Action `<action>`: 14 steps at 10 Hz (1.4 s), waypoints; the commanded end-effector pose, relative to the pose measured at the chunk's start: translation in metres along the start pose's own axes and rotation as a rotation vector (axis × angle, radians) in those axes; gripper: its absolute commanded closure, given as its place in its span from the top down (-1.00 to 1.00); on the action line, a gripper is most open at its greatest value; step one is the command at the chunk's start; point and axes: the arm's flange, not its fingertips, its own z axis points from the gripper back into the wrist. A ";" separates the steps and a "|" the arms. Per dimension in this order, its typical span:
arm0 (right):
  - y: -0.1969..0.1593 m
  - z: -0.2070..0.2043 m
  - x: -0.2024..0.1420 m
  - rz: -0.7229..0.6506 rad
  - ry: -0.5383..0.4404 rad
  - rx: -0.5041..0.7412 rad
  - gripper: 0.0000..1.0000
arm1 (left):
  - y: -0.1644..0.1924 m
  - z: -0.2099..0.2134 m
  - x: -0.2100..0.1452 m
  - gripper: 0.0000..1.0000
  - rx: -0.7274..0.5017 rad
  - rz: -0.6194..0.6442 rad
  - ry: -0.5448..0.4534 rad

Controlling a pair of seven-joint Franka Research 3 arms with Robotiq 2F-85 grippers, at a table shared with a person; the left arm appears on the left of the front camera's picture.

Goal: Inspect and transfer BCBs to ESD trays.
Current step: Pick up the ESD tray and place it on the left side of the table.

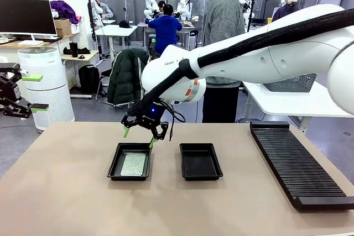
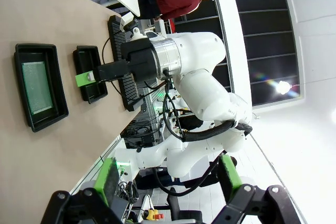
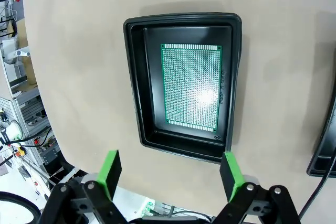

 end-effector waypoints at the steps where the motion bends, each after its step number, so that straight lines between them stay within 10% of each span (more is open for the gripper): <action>1: -0.001 0.000 -0.001 -0.001 -0.009 0.009 1.00 | 0.000 0.001 0.000 1.00 -0.004 0.000 -0.001; 14: -0.114 0.047 -0.067 0.056 -0.092 0.273 1.00 | -0.041 -0.151 0.038 1.00 0.780 0.047 0.176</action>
